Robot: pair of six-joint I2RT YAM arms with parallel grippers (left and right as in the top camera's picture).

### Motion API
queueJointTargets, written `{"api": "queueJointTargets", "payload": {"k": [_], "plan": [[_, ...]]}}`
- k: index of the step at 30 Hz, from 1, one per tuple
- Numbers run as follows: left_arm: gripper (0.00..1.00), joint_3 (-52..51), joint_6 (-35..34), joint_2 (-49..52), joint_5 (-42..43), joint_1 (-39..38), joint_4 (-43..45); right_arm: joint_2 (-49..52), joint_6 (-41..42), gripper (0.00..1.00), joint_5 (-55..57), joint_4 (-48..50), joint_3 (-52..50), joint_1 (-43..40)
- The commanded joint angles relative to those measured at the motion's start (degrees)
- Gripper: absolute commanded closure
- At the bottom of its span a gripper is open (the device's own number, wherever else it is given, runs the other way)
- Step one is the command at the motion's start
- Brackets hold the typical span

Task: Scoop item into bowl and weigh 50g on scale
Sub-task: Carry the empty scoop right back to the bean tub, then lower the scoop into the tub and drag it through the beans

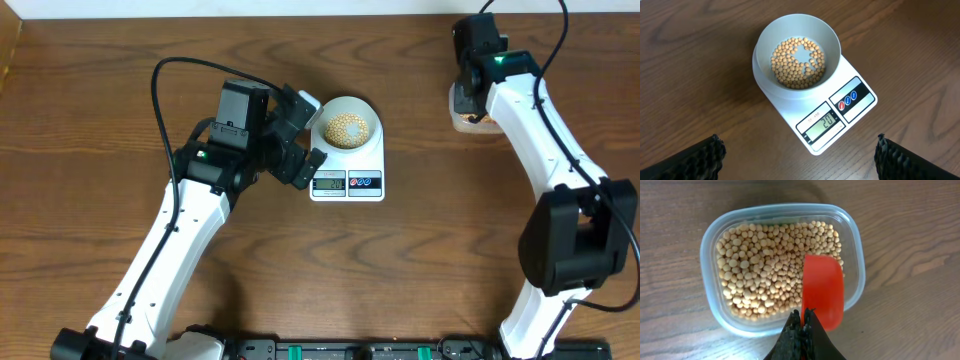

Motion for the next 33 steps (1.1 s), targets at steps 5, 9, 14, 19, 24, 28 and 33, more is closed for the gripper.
{"api": "queueJointTargets", "payload": {"k": [5, 9, 14, 19, 24, 28, 33], "plan": [[0.03, -0.13, 0.13, 0.44, -0.17, 0.02, 0.22, 0.37, 1.64, 0.99, 1.11, 1.86, -0.28, -1.40], [0.02, -0.13, 0.13, 0.44, -0.17, 0.02, 0.22, 0.37, 1.64, 0.99, 0.98, 2.32, -0.28, -2.56], [0.02, -0.13, 0.13, 0.44, -0.17, 0.02, 0.22, 0.37, 1.60, 0.99, -4.57, 2.60, -0.28, -4.72], [0.02, -0.13, 0.13, 0.44, -0.17, 0.02, 0.22, 0.37, 1.60, 0.99, -7.76, 2.99, -0.28, -6.78], [0.02, -0.13, 0.13, 0.44, -0.17, 0.02, 0.22, 0.37, 1.60, 0.99, -10.08, 3.37, -0.87, -7.52], [0.02, -0.13, 0.13, 0.44, -0.17, 0.02, 0.22, 0.37, 1.60, 0.99, -10.23, 4.39, -2.21, -7.52], [0.02, -0.13, 0.13, 0.44, -0.17, 0.02, 0.22, 0.37, 1.62, 0.99, -11.02, 5.14, -4.33, -7.52]]}}
